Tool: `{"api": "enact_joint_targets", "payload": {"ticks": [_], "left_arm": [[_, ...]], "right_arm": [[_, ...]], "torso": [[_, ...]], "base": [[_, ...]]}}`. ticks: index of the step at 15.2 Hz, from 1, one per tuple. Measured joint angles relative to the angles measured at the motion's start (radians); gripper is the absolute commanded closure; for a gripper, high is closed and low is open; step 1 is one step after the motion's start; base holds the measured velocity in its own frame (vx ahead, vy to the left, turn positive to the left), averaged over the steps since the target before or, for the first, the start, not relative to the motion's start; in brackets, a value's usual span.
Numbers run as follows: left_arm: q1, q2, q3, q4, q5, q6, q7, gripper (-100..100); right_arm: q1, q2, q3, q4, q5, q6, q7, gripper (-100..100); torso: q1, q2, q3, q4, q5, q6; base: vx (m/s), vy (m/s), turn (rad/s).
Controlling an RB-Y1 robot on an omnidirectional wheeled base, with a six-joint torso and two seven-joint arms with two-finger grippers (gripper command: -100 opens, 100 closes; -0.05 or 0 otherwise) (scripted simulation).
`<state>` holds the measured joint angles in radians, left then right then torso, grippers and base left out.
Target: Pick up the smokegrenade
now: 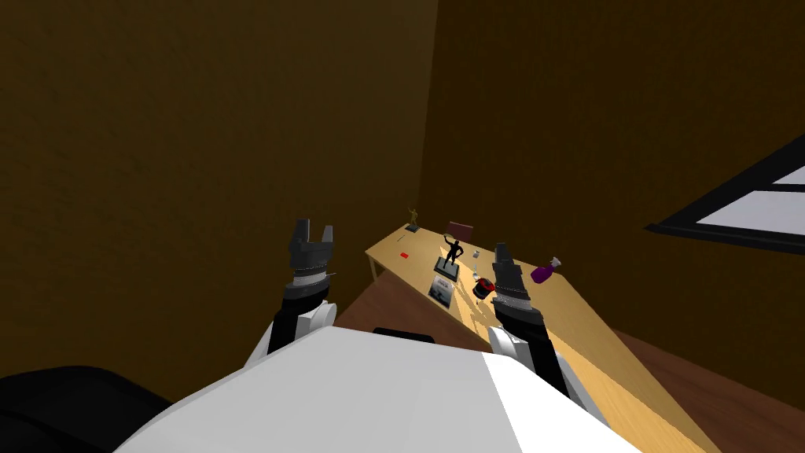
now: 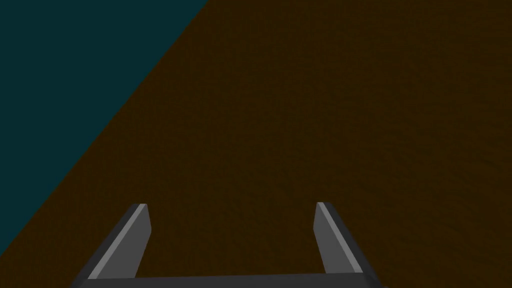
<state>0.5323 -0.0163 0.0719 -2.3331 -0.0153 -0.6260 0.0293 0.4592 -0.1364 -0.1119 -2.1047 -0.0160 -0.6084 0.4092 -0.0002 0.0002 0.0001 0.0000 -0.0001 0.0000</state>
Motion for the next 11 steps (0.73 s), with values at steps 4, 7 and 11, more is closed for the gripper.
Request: {"api": "enact_joint_targets", "payload": {"ticks": [4,7,11], "left_arm": [[0.0,0.0,0.0,0.0,0.0,0.0,0.0,0],[0.0,0.0,0.0,0.0,0.0,0.0,0.0,0],[0.0,0.0,0.0,0.0,0.0,0.0,0.0,0]], "right_arm": [[-0.024,-0.006,-0.028,0.062,0.019,-0.014,0.076,-100],[-0.041,-0.006,-0.043,0.097,0.034,-0.017,0.131,-100],[-0.062,-0.007,-0.067,0.154,0.056,-0.025,0.205,-100]], "torso": [[0.0,0.0,0.0,0.0,0.0,0.0],[0.0,0.0,0.0,0.0,0.0,0.0],[0.0,0.0,0.0,0.0,0.0,0.0]], "base": [[-0.006,0.001,0.069],[-0.004,0.0,0.061],[-0.005,0.001,0.089]]}}
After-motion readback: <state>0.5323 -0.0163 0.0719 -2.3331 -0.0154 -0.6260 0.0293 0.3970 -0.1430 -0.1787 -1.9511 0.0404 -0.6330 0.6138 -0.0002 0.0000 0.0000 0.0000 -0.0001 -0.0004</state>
